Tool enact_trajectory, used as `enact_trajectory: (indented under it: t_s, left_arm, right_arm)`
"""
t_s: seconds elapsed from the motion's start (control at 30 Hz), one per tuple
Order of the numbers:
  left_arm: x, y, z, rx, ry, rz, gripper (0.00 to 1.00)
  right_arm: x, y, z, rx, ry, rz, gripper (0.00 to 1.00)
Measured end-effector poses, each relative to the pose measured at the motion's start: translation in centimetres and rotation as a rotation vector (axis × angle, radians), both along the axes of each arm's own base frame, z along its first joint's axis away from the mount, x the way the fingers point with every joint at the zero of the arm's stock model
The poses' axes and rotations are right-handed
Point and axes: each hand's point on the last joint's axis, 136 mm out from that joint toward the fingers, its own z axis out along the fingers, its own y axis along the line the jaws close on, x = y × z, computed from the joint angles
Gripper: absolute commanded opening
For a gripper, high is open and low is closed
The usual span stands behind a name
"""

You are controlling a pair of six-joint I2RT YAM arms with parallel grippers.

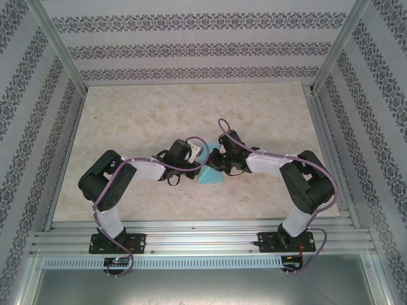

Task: Fold a paper plane with a square sheet of paper (fold left side to right side)
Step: Fold the triangle a second time at the center of the table.

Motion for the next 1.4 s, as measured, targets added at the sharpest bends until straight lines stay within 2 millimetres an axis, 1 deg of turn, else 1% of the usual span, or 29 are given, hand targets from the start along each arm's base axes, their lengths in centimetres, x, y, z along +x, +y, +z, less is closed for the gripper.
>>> enact_trajectory:
  t_s: [0.13,0.5,1.07,1.4]
  left_arm:
    - [0.0,0.0,0.0,0.0,0.0,0.0,0.0]
    - [0.0,0.0,0.0,-0.006,-0.008,-0.001,0.0]
    - [-0.1,0.0,0.0,-0.002,-0.024,0.003,0.0]
    - [-0.1,0.0,0.0,-0.002,-0.024,0.004,0.0]
  right_arm:
    - [-0.2,0.3,-0.8,-0.004,0.017,0.007,0.13]
    - [-0.5,0.3,-1.6,-0.017,0.034,0.013,0.13]
    - [-0.6,0.3,-1.8,-0.023,0.039,0.016,0.13]
    - [-0.8,0.2,-2.6,-0.034,0.054,0.016,0.11]
